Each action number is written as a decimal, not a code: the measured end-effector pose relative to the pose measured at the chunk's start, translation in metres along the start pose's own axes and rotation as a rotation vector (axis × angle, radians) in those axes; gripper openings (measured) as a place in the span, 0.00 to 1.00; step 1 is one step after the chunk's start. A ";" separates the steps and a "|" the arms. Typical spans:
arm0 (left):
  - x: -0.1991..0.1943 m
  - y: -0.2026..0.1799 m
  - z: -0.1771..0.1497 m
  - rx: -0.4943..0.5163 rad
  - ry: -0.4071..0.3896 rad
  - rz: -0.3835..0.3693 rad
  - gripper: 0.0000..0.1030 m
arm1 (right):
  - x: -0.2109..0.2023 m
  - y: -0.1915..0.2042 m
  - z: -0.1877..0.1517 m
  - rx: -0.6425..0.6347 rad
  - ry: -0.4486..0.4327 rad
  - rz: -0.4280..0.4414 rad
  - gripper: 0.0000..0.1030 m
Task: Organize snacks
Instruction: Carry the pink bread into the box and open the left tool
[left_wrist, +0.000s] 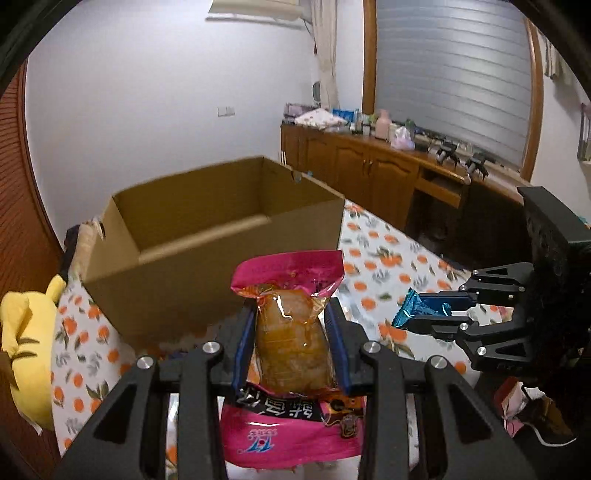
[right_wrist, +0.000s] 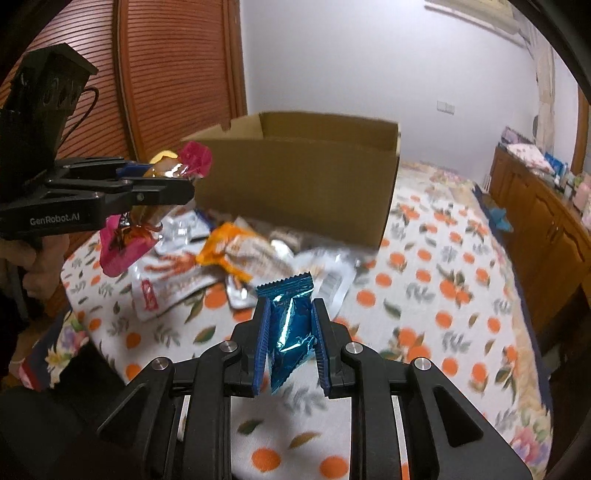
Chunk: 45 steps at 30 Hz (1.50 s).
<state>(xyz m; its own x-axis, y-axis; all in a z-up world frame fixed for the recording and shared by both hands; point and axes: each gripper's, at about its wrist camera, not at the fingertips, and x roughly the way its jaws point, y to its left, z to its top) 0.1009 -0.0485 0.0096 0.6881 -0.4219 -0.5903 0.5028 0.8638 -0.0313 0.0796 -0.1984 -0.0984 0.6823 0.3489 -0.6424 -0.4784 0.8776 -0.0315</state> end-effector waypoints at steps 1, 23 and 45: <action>0.001 0.004 0.005 0.001 -0.007 0.005 0.33 | 0.001 -0.001 0.005 -0.009 -0.007 -0.001 0.20; 0.051 0.116 0.083 -0.050 -0.033 0.162 0.34 | 0.063 -0.042 0.147 -0.070 -0.137 0.025 0.20; 0.109 0.146 0.076 -0.099 0.075 0.155 0.41 | 0.147 -0.047 0.169 -0.052 -0.018 0.056 0.26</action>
<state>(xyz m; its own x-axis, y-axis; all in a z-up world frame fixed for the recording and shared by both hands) 0.2889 0.0106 0.0022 0.7104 -0.2628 -0.6529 0.3374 0.9413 -0.0118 0.2963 -0.1331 -0.0618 0.6634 0.4031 -0.6303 -0.5439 0.8383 -0.0363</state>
